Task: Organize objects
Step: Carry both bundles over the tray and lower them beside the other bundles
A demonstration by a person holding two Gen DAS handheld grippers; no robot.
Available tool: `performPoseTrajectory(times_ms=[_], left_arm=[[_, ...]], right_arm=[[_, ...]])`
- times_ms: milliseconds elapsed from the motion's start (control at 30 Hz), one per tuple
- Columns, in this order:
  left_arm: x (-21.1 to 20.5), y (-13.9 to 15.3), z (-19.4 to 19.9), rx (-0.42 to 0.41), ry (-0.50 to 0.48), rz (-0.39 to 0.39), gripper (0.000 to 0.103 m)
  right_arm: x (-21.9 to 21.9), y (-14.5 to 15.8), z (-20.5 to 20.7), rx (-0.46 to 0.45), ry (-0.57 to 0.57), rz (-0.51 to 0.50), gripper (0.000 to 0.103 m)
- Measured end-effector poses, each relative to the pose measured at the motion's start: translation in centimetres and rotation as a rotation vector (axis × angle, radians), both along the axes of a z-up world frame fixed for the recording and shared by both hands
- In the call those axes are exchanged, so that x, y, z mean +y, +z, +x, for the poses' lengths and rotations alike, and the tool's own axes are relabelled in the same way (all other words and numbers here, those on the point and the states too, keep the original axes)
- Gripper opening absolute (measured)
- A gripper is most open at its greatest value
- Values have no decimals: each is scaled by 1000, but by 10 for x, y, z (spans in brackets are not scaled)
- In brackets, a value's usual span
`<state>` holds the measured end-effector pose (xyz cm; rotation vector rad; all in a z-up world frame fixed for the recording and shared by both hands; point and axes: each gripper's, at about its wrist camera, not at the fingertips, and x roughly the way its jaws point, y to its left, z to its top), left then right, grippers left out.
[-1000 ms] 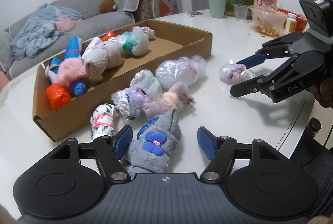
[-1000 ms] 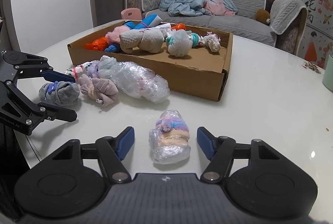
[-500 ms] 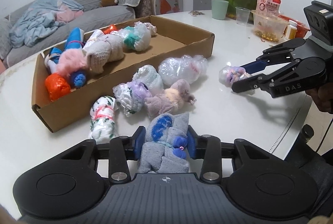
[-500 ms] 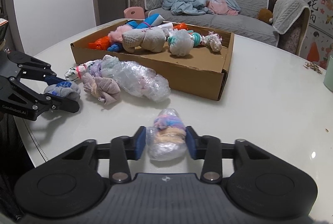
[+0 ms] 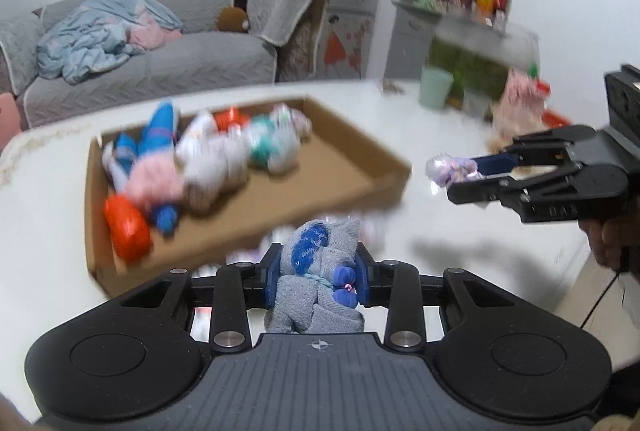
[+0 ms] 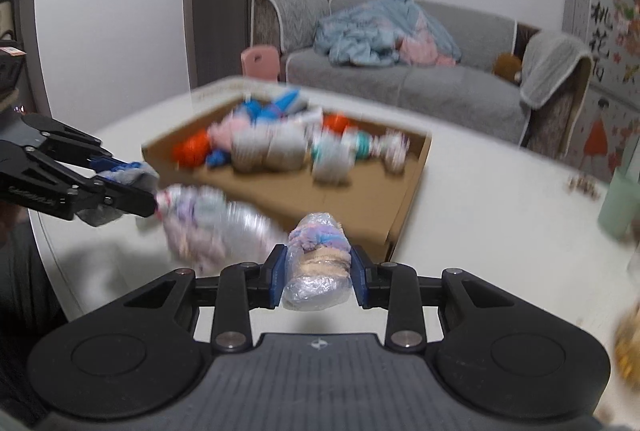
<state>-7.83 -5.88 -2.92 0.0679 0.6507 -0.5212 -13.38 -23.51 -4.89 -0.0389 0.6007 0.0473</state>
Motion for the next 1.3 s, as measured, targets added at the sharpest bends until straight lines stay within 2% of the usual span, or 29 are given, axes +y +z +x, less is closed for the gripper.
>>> performPoseTrajectory(times_ms=[167, 333, 467, 667, 833, 1000, 1067, 1300], left_arm=[[-19, 35, 40, -31, 35, -4, 42], [-35, 51, 92, 44, 65, -74, 42], [-53, 42, 127, 145, 47, -131, 42], [-69, -5, 172, 349, 29, -212, 42], [-81, -35, 199, 355, 46, -122, 42], [-96, -43, 203, 169, 73, 92, 42], [-101, -48, 199, 109, 63, 152, 42], [-107, -54, 196, 77, 43, 190, 42]], right_arm=[[-16, 41, 28, -41, 13, -28, 30], [-38, 57, 70, -19, 15, -11, 30], [-48, 60, 101, 8, 8, -11, 30], [-56, 53, 124, 37, 7, 8, 30], [-56, 45, 130, 63, 12, 11, 30], [-59, 32, 140, 99, 9, 21, 30], [-61, 27, 147, 118, 6, 27, 30], [-63, 8, 164, 189, 13, 27, 30]])
